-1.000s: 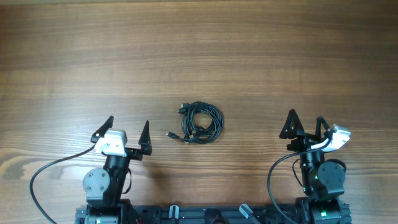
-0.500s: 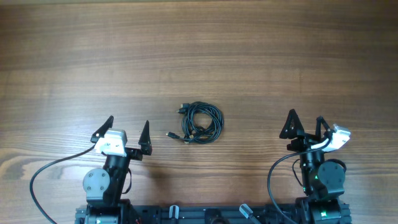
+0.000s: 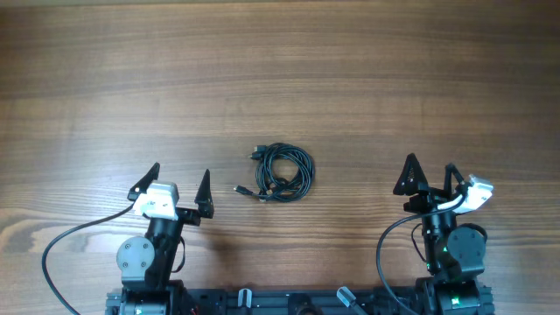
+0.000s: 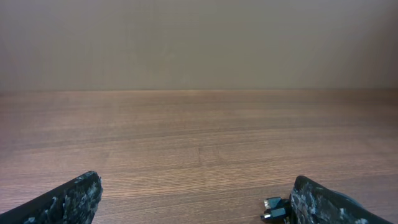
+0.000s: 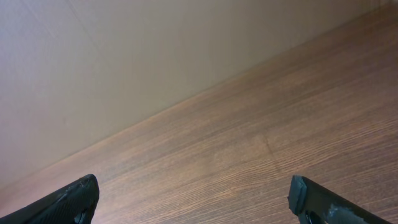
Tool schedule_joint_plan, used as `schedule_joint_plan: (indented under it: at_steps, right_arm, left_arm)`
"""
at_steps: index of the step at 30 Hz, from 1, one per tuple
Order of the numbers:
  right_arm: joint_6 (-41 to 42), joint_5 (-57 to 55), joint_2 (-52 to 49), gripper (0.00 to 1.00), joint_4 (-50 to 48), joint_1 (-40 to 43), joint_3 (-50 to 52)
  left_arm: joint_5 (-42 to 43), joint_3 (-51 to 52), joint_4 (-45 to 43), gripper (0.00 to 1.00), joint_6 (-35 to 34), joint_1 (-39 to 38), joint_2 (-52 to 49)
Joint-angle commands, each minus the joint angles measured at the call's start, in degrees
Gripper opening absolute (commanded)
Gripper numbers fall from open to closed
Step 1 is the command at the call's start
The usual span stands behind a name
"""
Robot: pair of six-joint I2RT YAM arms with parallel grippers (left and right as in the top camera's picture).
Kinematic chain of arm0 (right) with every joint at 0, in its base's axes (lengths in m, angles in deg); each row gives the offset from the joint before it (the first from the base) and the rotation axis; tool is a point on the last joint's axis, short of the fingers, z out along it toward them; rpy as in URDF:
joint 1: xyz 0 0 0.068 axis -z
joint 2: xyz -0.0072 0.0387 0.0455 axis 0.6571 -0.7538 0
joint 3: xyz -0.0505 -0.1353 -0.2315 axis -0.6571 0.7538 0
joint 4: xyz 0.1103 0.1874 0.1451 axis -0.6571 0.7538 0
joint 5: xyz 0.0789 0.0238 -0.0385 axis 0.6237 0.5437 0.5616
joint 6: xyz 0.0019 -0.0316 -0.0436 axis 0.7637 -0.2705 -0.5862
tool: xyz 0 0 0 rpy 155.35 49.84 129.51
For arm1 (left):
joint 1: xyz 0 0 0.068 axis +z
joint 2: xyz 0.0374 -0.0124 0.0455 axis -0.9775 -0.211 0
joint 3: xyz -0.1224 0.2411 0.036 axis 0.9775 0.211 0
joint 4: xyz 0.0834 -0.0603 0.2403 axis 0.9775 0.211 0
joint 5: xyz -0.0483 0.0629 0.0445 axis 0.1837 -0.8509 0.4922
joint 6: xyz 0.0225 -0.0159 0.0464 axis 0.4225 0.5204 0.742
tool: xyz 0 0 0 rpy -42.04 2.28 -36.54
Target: Untangle cables
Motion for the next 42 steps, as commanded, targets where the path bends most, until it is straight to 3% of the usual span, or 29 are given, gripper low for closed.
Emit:
schedule_joint_plan:
  at_steps: [1, 26, 35, 42]
  right_arm:
    - [-0.8, 0.3, -0.4, 1.0, -0.1, 0.2, 0.2]
    - [-0.8, 0.3, -0.4, 1.0, -0.1, 0.2, 0.2]
    - [-0.8, 0.3, -0.4, 1.0, -0.1, 0.2, 0.2]
    - [-0.8, 0.3, -0.4, 1.0, -0.1, 0.2, 0.2]
  left_arm:
    - [-0.8, 0.5, -0.1, 1.0, 1.1, -0.2, -0.1]
    - [0.3, 0.0, -0.5, 1.0, 1.0, -0.2, -0.1]
    - [0.9, -7.6, 3.7, 1.0, -3.7, -0.2, -0.6]
    - [1.7, -17.4, 9.4, 1.0, -3.7, -0.2, -10.0]
